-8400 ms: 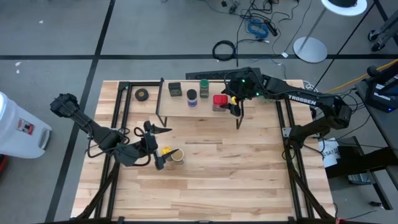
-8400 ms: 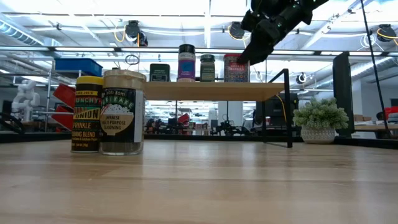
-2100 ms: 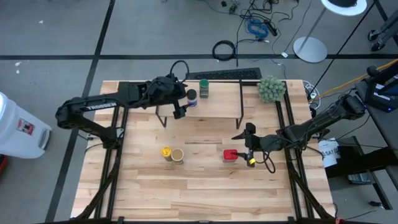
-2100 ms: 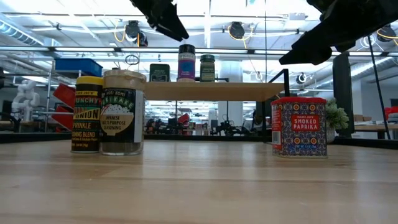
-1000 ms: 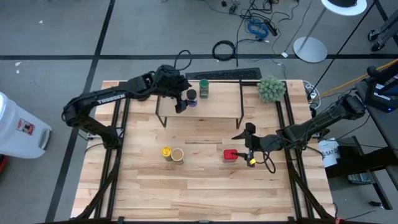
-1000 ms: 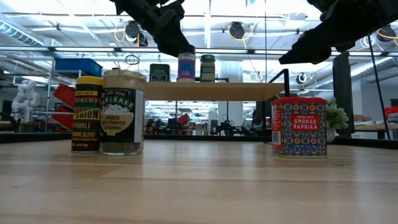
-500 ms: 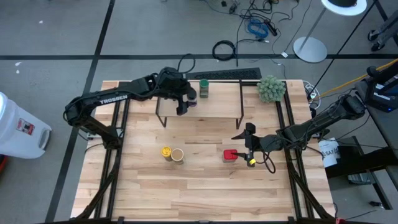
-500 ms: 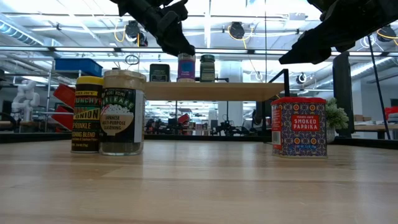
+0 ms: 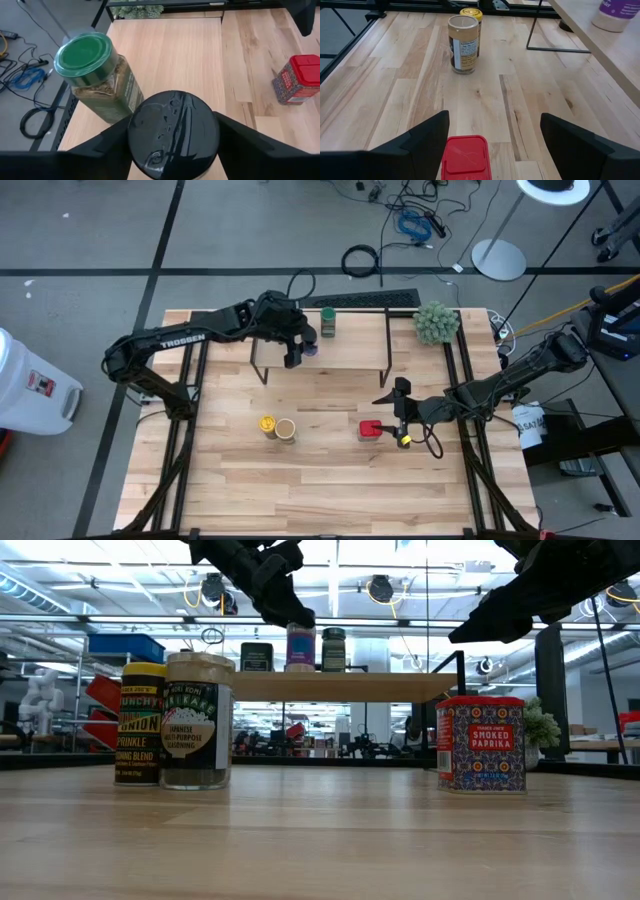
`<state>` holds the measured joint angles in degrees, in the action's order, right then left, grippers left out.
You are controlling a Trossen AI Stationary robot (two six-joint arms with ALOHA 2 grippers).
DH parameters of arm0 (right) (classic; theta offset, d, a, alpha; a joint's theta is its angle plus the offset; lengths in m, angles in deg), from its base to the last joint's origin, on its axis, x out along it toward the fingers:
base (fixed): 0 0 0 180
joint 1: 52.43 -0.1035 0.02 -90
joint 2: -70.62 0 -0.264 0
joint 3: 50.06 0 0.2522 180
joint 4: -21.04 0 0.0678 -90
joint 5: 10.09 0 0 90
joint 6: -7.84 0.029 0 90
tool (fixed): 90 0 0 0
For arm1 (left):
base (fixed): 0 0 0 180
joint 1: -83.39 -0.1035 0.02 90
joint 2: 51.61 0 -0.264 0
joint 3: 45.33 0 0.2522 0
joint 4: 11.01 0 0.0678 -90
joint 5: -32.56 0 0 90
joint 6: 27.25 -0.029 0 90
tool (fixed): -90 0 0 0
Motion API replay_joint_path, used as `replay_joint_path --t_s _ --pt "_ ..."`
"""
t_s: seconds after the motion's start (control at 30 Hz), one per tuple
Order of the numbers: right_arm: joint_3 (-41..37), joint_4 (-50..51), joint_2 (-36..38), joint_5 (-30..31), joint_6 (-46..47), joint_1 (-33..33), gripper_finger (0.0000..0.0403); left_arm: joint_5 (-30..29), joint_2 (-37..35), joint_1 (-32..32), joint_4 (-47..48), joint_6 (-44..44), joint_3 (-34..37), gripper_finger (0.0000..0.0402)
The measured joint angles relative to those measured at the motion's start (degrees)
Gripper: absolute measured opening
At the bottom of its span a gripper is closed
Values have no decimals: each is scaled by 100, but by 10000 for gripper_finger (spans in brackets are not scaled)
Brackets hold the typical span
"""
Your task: Shelf spices
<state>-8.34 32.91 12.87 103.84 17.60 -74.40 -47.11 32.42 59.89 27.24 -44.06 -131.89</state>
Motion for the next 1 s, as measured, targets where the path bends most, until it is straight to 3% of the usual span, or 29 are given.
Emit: replay_joint_path --t_s 1.0 --pt "0 45 -1 0 2 2 302 -9 -9 95 39 61 0 235"
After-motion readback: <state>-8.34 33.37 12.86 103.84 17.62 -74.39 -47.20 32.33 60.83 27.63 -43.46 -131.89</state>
